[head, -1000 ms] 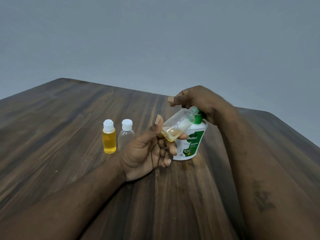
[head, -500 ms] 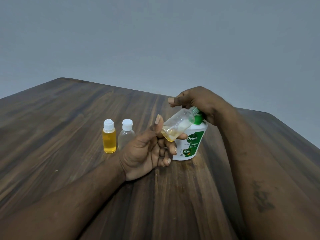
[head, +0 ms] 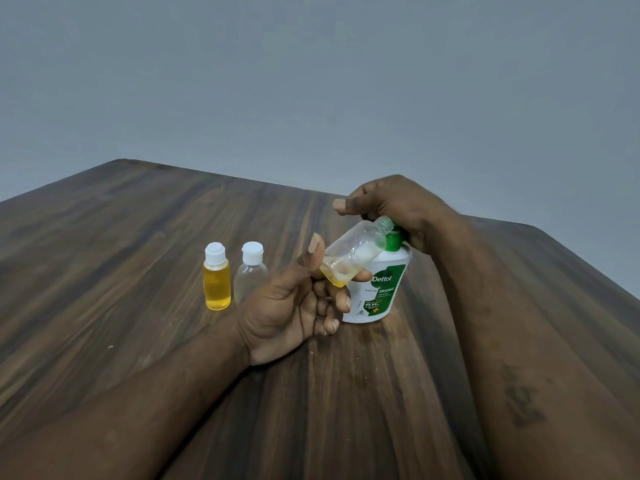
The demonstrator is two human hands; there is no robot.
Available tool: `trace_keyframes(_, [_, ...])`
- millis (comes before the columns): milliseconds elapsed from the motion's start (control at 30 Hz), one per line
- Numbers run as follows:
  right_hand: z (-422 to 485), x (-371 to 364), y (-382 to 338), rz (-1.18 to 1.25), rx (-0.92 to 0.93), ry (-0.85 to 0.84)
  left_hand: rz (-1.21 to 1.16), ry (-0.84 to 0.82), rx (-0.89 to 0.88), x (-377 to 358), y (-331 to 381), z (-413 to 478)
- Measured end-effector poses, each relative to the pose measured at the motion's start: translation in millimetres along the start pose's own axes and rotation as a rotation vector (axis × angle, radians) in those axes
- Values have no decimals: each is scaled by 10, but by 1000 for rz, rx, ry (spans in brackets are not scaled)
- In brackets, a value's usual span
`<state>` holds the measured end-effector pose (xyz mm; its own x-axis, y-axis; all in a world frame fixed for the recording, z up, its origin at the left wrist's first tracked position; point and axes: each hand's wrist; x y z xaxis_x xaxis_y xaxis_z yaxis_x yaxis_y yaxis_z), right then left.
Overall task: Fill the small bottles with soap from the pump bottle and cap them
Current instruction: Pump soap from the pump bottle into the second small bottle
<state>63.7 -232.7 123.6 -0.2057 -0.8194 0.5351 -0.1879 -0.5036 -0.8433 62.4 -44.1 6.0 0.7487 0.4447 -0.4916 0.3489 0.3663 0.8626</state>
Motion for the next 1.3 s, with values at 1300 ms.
trace_keyframes(1300, [-54, 0, -30, -31, -3, 42, -200, 110, 48, 175, -98, 80])
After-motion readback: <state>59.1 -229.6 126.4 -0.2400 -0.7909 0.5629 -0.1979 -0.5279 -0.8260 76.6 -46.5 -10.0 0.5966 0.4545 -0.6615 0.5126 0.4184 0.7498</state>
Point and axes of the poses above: each hand's wrist, its own z-axis towards the middle knuckle, its own x-axis out of the back of the hand, y = z × x, and after that the axes turned 8 degrees about -x, right-handed
